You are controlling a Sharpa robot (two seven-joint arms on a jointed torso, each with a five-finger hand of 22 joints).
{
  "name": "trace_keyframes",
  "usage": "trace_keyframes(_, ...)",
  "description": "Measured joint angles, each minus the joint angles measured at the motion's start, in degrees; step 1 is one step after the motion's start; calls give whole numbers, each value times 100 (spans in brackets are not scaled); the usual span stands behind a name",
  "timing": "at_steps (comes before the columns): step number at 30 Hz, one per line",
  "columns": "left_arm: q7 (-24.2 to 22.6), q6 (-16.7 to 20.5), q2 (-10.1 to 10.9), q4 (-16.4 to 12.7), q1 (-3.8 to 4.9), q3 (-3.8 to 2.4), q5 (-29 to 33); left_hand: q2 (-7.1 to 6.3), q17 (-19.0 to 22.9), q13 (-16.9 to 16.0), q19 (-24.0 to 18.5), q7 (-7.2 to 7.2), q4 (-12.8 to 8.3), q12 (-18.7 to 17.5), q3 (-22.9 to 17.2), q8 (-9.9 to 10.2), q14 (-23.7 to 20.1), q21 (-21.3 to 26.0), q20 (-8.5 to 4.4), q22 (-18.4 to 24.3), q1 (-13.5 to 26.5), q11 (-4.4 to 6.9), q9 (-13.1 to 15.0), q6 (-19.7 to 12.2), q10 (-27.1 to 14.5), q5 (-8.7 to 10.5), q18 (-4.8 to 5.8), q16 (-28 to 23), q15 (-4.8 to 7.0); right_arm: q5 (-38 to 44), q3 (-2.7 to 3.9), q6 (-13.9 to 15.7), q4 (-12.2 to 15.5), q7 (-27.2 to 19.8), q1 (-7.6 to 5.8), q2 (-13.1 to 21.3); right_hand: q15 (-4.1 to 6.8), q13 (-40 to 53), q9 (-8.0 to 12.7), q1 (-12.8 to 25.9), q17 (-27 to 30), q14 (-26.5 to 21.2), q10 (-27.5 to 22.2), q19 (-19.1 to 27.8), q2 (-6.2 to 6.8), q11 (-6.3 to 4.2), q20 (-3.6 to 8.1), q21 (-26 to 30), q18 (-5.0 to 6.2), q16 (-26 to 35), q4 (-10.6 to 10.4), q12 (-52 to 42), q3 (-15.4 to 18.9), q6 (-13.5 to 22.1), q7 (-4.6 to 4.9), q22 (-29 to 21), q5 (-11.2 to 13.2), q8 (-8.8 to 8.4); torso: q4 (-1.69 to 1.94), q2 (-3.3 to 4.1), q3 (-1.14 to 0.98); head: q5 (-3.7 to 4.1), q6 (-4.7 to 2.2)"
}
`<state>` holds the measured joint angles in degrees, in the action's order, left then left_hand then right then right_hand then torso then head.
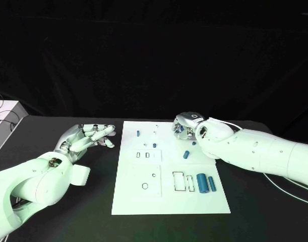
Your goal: Assemble the parts on the task board
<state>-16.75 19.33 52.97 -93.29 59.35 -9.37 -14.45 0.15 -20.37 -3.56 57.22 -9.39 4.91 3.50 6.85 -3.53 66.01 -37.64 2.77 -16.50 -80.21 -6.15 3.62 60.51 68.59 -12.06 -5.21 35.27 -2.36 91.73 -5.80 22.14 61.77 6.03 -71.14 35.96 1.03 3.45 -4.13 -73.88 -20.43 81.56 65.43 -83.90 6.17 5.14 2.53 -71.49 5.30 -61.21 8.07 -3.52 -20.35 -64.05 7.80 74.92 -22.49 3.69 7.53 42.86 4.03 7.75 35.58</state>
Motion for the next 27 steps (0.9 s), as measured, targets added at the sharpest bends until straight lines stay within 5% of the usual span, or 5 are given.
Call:
trace_keyframes(12,16,-5,9,19,0,0,0,0,0,0,0,0,0,0,0,0,0,-1,0,0,0,0,0,0,0,0,0,0,0,-1,6,9,42,6,-10,33,0,0,1,30,6,0,-1,0,31,0,0,38,0,1,23,0,13,0,0,-1,-3,0,4,27,4,-9,-1)
trace_keyframes(23,29,-11,15,37,0,0,-1,0,10,0,0,0,0,0,0,0,0,-2,0,27,0,0,0,0,0,0,0,0,0,-9,4,64,102,33,-5,103,0,2,2,-79,6,0,-157,0,106,28,0,94,-1,1,-306,0,867,257,-31,-2,97,0,8,46,8,-1,-15)
trace_keyframes(27,32,-16,15,45,0,0,-2,0,9,0,0,0,0,0,0,0,0,-2,0,33,0,11,0,0,-11,0,0,0,0,-11,6,97,119,41,-5,115,0,2,3,-131,6,0,-168,0,129,39,0,94,-1,1,-357,0,931,258,-31,3,97,0,10,52,8,3,-19)
